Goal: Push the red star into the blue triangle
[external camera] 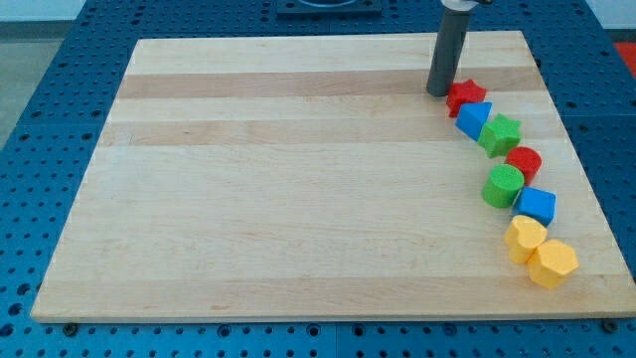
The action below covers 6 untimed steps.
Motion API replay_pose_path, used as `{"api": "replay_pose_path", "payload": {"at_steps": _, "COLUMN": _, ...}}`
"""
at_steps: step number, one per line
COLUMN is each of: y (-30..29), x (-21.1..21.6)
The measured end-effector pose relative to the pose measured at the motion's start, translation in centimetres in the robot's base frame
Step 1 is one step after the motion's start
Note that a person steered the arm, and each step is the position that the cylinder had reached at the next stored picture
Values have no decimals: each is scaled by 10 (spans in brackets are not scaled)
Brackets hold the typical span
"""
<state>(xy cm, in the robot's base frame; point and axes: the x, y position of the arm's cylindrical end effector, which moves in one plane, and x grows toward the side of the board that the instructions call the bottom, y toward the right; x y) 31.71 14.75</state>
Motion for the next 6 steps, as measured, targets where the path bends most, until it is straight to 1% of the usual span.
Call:
{"api": "replay_pose_path", "payload": {"at_steps": 2, "y": 0, "x": 17}}
{"api": "replay_pose_path", "payload": {"at_steps": 5, "y": 0, "x": 18}}
{"api": "replay_pose_path", "payload": {"at_steps": 6, "y": -2, "x": 9}}
